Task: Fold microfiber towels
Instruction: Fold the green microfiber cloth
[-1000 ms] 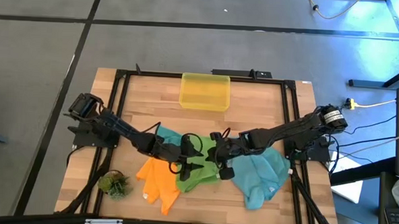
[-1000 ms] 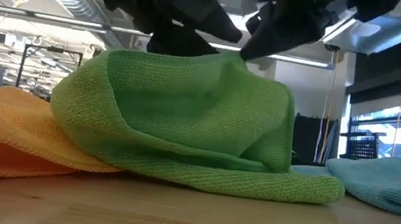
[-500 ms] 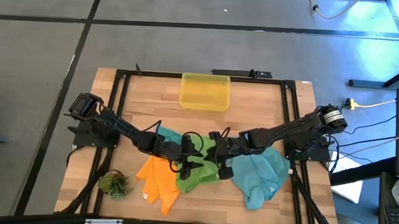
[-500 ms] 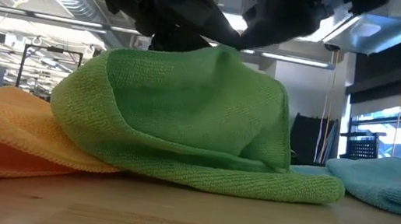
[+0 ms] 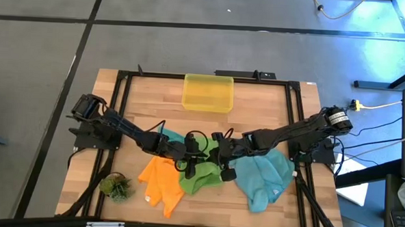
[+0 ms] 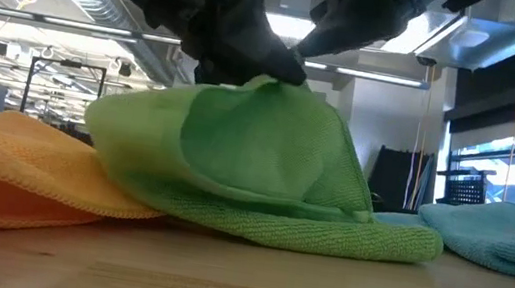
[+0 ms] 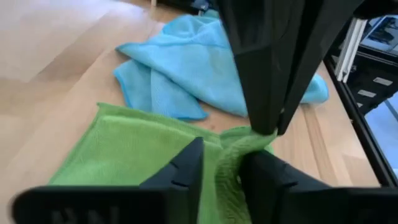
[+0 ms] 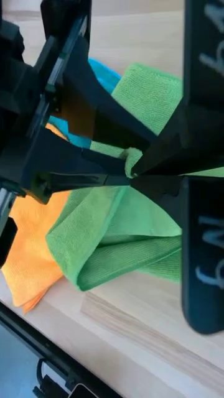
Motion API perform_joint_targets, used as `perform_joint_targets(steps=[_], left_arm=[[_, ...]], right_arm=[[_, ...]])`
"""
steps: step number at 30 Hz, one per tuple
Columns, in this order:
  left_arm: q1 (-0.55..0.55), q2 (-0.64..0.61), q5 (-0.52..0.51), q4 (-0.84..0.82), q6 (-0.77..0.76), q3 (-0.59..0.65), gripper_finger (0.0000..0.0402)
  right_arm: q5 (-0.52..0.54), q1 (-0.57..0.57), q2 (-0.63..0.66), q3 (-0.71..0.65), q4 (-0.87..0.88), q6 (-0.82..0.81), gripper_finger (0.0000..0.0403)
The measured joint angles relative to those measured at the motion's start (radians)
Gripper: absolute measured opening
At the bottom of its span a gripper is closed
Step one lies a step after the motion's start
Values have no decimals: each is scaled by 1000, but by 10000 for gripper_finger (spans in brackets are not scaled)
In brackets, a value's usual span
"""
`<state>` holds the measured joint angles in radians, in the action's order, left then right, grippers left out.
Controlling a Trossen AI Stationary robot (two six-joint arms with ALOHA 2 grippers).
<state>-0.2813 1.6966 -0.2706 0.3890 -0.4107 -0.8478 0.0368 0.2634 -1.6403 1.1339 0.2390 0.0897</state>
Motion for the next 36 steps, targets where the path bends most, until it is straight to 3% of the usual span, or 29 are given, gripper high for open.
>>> perform_joint_targets(steps=[5,8,16,20,27,36], left_arm=[[-1,0,0,5,28,0,8],[0,0,0,8,29,0,5],[0,0,-11,8,29,0,1],[0,0,-11,8,30,0,0],[0,-1,-16,9,31,1,0],[1,-1,-16,15,31,2,0]], right_arm=[[0,0,0,0,11,-6,2],[0,0,2,0,34,-7,17],[-1,51,63,0,181,-120,103],[19,131,103,-17,188,-175,113],[45,217,132,-233,-61,-297,114],[80,167,131,-514,-397,-434,115]])
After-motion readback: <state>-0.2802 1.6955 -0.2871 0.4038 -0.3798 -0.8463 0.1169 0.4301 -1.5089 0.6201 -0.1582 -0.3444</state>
